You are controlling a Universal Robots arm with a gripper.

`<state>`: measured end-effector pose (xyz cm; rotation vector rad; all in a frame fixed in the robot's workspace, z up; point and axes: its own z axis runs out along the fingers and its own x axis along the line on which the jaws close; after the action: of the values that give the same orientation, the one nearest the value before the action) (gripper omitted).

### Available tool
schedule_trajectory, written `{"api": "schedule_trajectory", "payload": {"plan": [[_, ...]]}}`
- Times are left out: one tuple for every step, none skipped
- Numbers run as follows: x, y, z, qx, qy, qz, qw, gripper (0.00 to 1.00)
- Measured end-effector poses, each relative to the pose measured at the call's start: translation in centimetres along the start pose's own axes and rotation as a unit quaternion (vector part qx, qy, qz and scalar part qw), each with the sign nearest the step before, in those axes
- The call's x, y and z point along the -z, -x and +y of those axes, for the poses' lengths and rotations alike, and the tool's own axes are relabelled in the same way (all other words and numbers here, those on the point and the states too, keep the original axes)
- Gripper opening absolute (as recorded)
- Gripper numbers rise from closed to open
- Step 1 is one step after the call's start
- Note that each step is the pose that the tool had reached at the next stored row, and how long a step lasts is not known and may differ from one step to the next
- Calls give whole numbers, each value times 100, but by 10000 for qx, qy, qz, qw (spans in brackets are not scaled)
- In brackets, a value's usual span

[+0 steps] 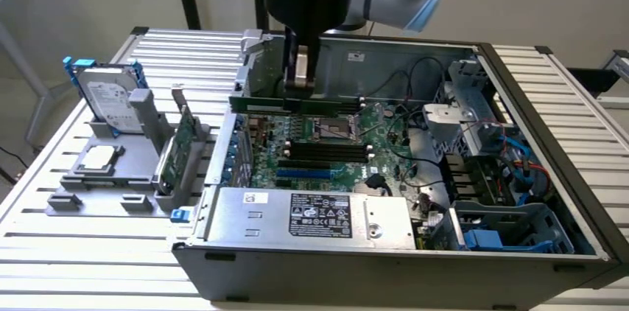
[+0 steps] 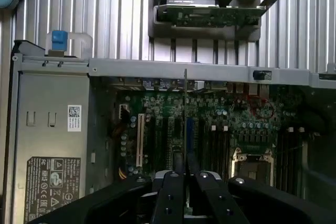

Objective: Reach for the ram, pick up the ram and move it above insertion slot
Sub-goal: 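Pick up the ram and move it above insertion slot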

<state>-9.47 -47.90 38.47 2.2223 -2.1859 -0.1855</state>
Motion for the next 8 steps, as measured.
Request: {"api": "schedule_trajectory", "payload": {"plan": [[-14, 16, -47, 0, 0, 1, 10000, 13], [-28, 35, -91, 1, 0, 1, 10000, 13], [-38, 56, -131, 1, 0, 0, 10000, 13], [-44, 82, -166, 1, 0, 0, 10000, 13], [-45, 102, -192, 0, 0, 0, 10000, 13], [-46, 126, -220, 0, 0, 1, 10000, 13], [-47, 150, -245, 0, -2, 0, 10000, 13], [-47, 174, -270, 0, -3, 1, 10000, 13]]}}
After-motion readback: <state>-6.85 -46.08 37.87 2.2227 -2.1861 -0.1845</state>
